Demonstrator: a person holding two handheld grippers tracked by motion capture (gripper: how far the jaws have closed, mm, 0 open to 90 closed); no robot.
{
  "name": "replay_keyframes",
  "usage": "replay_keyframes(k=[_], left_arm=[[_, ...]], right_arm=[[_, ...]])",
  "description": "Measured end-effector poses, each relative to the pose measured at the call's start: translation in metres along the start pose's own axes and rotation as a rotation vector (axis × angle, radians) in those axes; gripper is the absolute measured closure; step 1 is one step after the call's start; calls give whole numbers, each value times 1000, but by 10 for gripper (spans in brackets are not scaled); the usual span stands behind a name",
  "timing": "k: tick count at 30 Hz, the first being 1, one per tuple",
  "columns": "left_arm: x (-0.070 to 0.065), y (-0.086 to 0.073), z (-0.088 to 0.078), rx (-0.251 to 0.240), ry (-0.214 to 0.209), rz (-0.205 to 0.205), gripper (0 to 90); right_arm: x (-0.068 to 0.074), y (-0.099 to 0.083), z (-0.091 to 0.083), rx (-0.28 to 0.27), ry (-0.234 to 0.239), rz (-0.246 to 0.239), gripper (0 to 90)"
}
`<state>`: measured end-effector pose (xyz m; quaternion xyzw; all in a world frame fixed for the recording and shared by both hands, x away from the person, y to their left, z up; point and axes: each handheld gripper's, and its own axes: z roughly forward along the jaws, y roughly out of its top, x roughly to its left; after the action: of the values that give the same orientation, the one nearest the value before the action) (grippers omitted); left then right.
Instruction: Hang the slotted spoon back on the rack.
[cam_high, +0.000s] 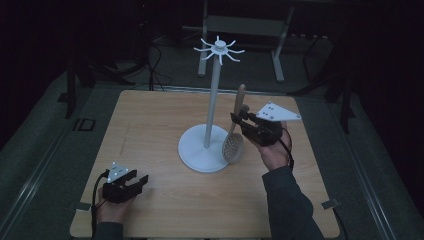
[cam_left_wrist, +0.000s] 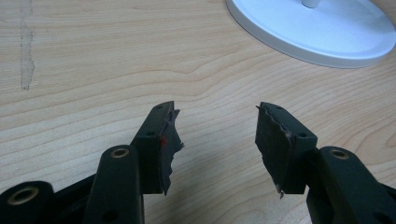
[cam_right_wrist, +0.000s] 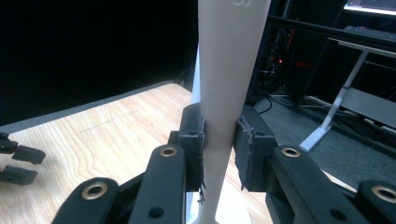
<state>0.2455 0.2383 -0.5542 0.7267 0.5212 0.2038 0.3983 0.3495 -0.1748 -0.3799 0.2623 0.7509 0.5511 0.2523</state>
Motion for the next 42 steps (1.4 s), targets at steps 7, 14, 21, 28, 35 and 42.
replay_keyframes(k=[7,14,21,28,35,42], left_arm=[[0,0,0,-1,0,-1,481],[0,0,0,1,0,1,480],[0,0,1,3,0,2,480],[0,0,0,1,-1,1,480],[0,0,0,-1,-1,-1,480],[1,0,-1,-2,0,-1,480]], right_arm=[[1,5,1,-4,-11,2,743],[1,12,1,-9,-16,7,743],[-1,19,1,-15,-19,20,743],[-3,27,2,-26,-19,28,742],[-4,34,4,-37,-19,39,743],[-7,40,4,-41,-26,40,743]])
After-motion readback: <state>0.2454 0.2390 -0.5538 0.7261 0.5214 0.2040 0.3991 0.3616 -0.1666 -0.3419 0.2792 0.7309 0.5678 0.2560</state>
